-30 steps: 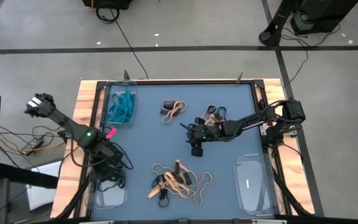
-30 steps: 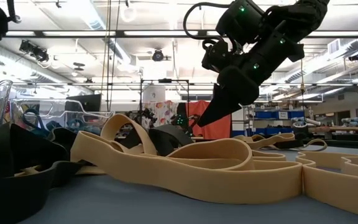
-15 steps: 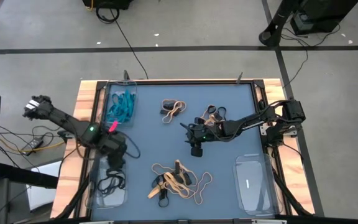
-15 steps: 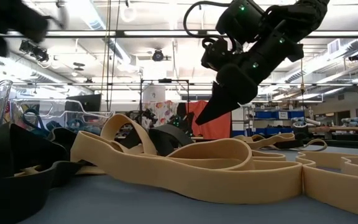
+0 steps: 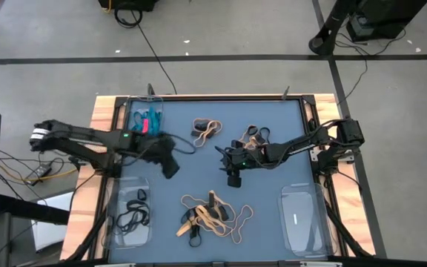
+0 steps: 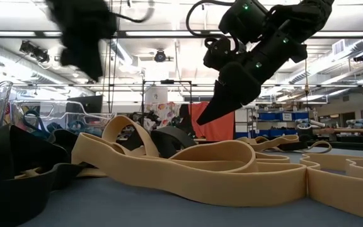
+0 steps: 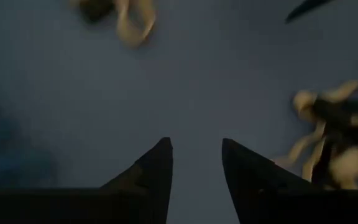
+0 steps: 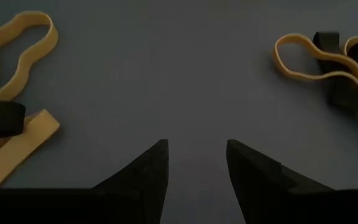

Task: Sort rubber bands into baskets
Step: Put the black rubber band into the bottom left transparent bin

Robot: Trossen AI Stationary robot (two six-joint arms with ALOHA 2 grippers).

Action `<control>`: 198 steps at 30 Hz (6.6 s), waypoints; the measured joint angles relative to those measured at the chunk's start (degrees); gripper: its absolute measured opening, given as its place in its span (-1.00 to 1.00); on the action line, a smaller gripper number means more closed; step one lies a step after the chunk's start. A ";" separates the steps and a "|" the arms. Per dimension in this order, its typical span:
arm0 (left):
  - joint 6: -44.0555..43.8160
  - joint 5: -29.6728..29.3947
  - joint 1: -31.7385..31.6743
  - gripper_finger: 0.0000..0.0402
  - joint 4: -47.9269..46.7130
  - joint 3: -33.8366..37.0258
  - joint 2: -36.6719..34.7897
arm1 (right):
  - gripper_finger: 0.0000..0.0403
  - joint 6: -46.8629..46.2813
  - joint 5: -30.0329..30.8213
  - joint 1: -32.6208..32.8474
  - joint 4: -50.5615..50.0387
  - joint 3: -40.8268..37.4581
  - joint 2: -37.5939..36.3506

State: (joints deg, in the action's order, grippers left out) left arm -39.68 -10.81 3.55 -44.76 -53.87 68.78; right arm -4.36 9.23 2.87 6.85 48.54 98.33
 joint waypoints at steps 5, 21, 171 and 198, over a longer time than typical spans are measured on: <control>14.74 -0.09 -5.70 -0.37 14.75 0.00 10.11 | -0.14 0.00 0.02 0.00 -0.94 -0.01 0.02; 27.05 6.99 -28.05 -0.38 29.01 0.02 27.66 | -0.14 0.02 0.04 0.00 -2.70 -0.01 0.02; 6.84 -9.22 3.51 -0.19 -5.62 -5.41 -0.34 | -0.14 -4.55 6.21 -2.54 1.23 -0.01 -0.01; 35.06 3.22 -27.89 -0.19 38.14 -5.01 28.70 | -0.14 -3.58 6.16 -2.54 -2.68 -0.01 0.01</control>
State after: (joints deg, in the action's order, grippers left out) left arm -4.62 -7.59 -24.34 -6.62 -58.87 97.47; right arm -7.94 15.40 0.34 4.17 48.53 98.34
